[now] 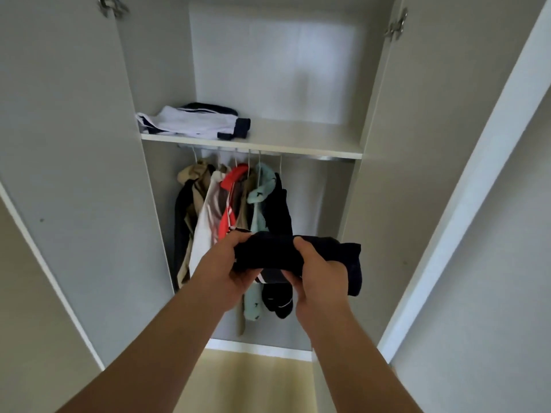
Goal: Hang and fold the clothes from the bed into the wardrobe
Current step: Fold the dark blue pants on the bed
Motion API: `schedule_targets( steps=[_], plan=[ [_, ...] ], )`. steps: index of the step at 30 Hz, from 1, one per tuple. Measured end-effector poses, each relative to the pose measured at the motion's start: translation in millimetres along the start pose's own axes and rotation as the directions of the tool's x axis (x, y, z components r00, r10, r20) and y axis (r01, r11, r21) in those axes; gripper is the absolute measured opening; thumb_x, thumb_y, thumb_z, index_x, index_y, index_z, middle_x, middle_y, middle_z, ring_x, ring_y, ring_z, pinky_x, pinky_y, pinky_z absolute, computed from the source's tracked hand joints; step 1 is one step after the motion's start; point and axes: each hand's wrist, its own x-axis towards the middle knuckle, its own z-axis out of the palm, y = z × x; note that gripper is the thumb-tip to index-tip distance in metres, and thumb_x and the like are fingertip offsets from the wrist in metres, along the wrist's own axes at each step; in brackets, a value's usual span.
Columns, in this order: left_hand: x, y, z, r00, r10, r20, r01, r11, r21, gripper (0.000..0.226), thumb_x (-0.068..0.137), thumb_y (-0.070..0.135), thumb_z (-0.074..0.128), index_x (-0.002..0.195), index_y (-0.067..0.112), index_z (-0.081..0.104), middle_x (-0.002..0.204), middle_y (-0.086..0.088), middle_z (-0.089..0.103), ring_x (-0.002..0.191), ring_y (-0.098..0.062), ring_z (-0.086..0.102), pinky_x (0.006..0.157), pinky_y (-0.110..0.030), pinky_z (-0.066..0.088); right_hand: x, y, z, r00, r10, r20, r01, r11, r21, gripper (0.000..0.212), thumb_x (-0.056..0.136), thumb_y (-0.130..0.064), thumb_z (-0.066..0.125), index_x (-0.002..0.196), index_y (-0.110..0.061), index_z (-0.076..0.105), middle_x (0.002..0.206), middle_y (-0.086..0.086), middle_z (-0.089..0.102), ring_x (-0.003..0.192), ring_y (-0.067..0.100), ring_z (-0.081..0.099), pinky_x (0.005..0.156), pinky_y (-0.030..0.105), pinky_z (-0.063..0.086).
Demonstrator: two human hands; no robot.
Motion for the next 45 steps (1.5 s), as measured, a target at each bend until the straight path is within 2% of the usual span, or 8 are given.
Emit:
schedule_targets(
  steps=[10, 17, 21, 31, 36, 40, 42, 45],
  plan=[
    [137, 154, 106, 0.962, 0.190, 0.194, -0.187, 0.982, -0.032, 0.012, 0.087, 0.012, 0.070, 0.096, 0.005, 0.067, 0.074, -0.011, 0.074, 0.065, -0.022, 0.074, 0.057, -0.032, 0.058, 132, -90, 150, 0.961, -0.249, 0.122, 0.234, 0.964, 0.128, 0.012, 0.084, -0.012, 0.077, 0.088, -0.004, 0.069, 0.066, 0.000, 0.073, 0.061, 0.010, 0.072, 0.053, 0.022, 0.055],
    [228, 254, 183, 0.922, 0.228, 0.313, -0.238, 0.971, -0.008, 0.015, 0.087, 0.010, 0.070, 0.098, 0.002, 0.065, 0.094, -0.017, 0.072, 0.076, -0.027, 0.075, 0.062, -0.037, 0.061, 232, -154, 248, 0.922, -0.362, 0.139, 0.340, 0.927, 0.157, 0.010, 0.083, -0.013, 0.077, 0.079, -0.006, 0.070, 0.068, 0.002, 0.074, 0.062, 0.014, 0.073, 0.054, 0.025, 0.056],
    [293, 289, 209, 0.926, 0.218, 0.307, -0.231, 0.973, 0.004, 0.017, 0.088, 0.010, 0.069, 0.102, 0.002, 0.066, 0.101, -0.018, 0.070, 0.085, -0.028, 0.072, 0.063, -0.038, 0.062, 297, -172, 292, 0.940, -0.297, 0.166, 0.280, 0.952, 0.120, 0.010, 0.084, -0.013, 0.075, 0.080, -0.006, 0.068, 0.062, 0.004, 0.072, 0.054, 0.017, 0.071, 0.052, 0.027, 0.057],
    [453, 354, 267, 0.949, 0.229, 0.215, -0.246, 0.967, 0.056, 0.012, 0.090, 0.009, 0.062, 0.099, 0.001, 0.064, 0.092, -0.015, 0.069, 0.077, -0.026, 0.070, 0.055, -0.034, 0.061, 480, -205, 381, 0.941, -0.171, 0.290, 0.168, 0.985, 0.037, 0.012, 0.084, -0.012, 0.074, 0.091, -0.004, 0.069, 0.092, 0.014, 0.070, 0.082, 0.026, 0.070, 0.062, 0.033, 0.061],
    [520, 391, 298, 0.902, 0.383, 0.201, -0.385, 0.922, -0.028, 0.023, 0.087, 0.006, 0.060, 0.109, 0.001, 0.066, 0.102, -0.015, 0.071, 0.085, -0.026, 0.073, 0.062, -0.032, 0.060, 561, -228, 422, 0.895, -0.189, 0.405, 0.173, 0.982, 0.077, 0.019, 0.084, -0.014, 0.076, 0.100, -0.006, 0.070, 0.103, 0.013, 0.072, 0.092, 0.025, 0.070, 0.065, 0.032, 0.061],
    [570, 397, 295, 0.905, 0.416, 0.089, -0.425, 0.872, 0.244, 0.037, 0.085, 0.010, 0.063, 0.122, 0.007, 0.060, 0.114, -0.014, 0.065, 0.099, -0.029, 0.066, 0.072, -0.037, 0.057, 617, -220, 421, 0.909, 0.029, 0.416, 0.043, 0.986, -0.163, 0.031, 0.091, -0.023, 0.070, 0.117, -0.009, 0.060, 0.117, 0.015, 0.065, 0.096, 0.027, 0.067, 0.071, 0.036, 0.060],
    [587, 393, 288, 0.907, 0.420, -0.003, -0.341, 0.741, 0.578, 0.029, 0.085, 0.011, 0.065, 0.113, 0.006, 0.060, 0.102, -0.011, 0.062, 0.083, -0.025, 0.060, 0.070, -0.034, 0.053, 636, -214, 409, 0.932, 0.183, 0.314, 0.017, 0.842, -0.539, 0.041, 0.094, -0.038, 0.065, 0.119, -0.008, 0.057, 0.117, 0.016, 0.065, 0.081, 0.025, 0.067, 0.059, 0.031, 0.057],
    [600, 388, 281, 0.879, 0.471, 0.071, -0.266, 0.362, 0.893, 0.030, 0.084, 0.008, 0.065, 0.112, 0.000, 0.062, 0.112, -0.014, 0.064, 0.081, -0.025, 0.058, 0.064, -0.030, 0.048, 645, -212, 393, 0.962, 0.205, 0.181, 0.124, 0.265, -0.956, 0.044, 0.097, -0.051, 0.054, 0.100, -0.008, 0.067, 0.090, 0.005, 0.074, 0.056, 0.012, 0.063, 0.046, 0.017, 0.041]
  ],
)
